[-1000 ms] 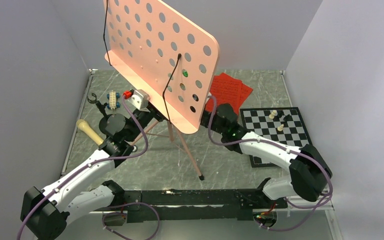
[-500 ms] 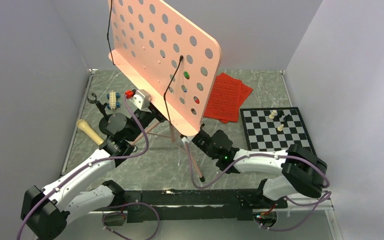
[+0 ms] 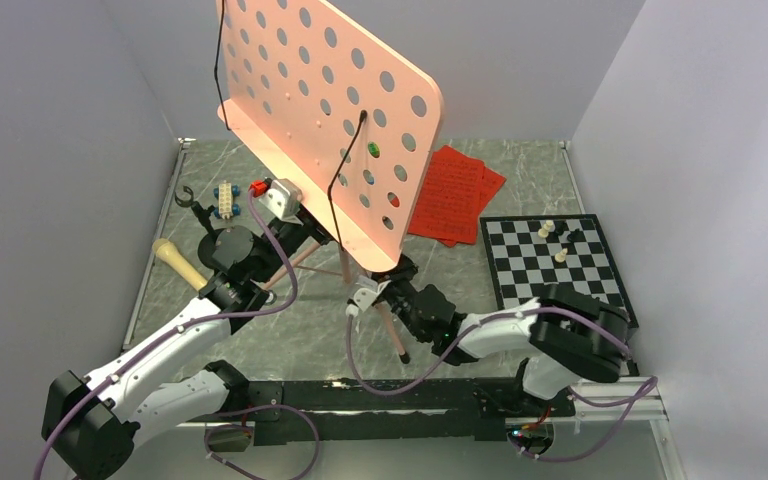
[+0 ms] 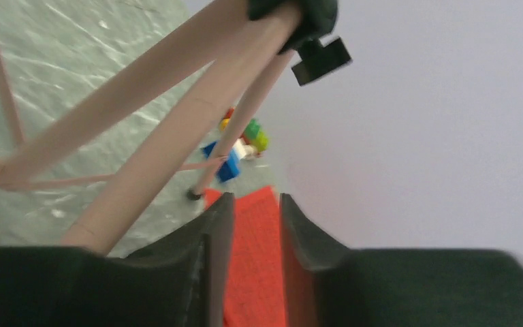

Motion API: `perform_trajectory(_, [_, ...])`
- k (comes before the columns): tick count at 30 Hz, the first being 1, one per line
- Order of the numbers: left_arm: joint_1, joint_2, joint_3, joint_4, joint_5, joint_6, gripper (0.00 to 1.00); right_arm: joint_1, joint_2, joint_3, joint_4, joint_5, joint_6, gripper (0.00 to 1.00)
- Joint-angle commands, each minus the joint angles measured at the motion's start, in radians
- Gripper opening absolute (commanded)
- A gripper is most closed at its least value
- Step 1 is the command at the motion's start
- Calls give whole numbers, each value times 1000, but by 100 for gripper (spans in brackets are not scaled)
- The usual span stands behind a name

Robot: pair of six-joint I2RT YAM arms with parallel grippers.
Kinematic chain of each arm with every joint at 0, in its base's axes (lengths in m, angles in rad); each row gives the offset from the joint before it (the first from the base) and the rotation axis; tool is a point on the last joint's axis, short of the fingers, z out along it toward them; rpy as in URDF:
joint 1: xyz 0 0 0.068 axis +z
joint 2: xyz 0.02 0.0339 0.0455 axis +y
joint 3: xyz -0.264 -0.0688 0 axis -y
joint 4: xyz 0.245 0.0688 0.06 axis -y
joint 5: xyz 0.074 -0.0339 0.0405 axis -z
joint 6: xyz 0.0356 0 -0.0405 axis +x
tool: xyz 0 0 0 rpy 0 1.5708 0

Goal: Pack up the instrument practice props

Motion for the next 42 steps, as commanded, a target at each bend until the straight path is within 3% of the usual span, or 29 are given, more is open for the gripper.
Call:
perform_trajectory(1, [14, 13, -1, -78, -44, -13, 0, 0, -223, 85, -315, 33, 261, 48])
perform_trajectory(3, [15, 9, 0, -86, -45, -5, 0, -9, -313, 111, -426, 31, 379, 62])
perform_trajectory(9, [20, 5, -3, -77, -35, -9, 0, -134, -469, 321, -965, -73, 930, 79])
perform_trajectory(12, [20, 8, -3, -73, -26, -20, 0, -314, -458, 408, -1139, -358, 1247, 82])
perform_trajectory(15, [19, 9, -1, -73, -14, -22, 0, -473, -377, 476, -1194, -705, 1511, 89])
perform_trajectory(17, [19, 8, 1, -75, -10, -17, 0, -535, -297, 525, -1189, -908, 1653, 99])
perform_trajectory(19, [19, 6, 3, -74, -6, -11, 0, -551, -237, 542, -1152, -1016, 1761, 100])
perform_trajectory(24, [19, -2, 8, -85, -1, 0, 0, -556, -159, 558, -1079, -1107, 1965, 98])
perform_trajectory(29, [19, 2, 0, -74, 12, -8, 0, -570, -121, 508, -912, -1155, 2178, 81])
perform_trajectory(33, [19, 3, -9, -68, 18, -4, 0, -569, -91, 477, -805, -1182, 2286, 74])
perform_trajectory(42, [19, 2, -16, -59, 24, -10, 0, -571, -35, 465, -757, -1174, 2352, 49])
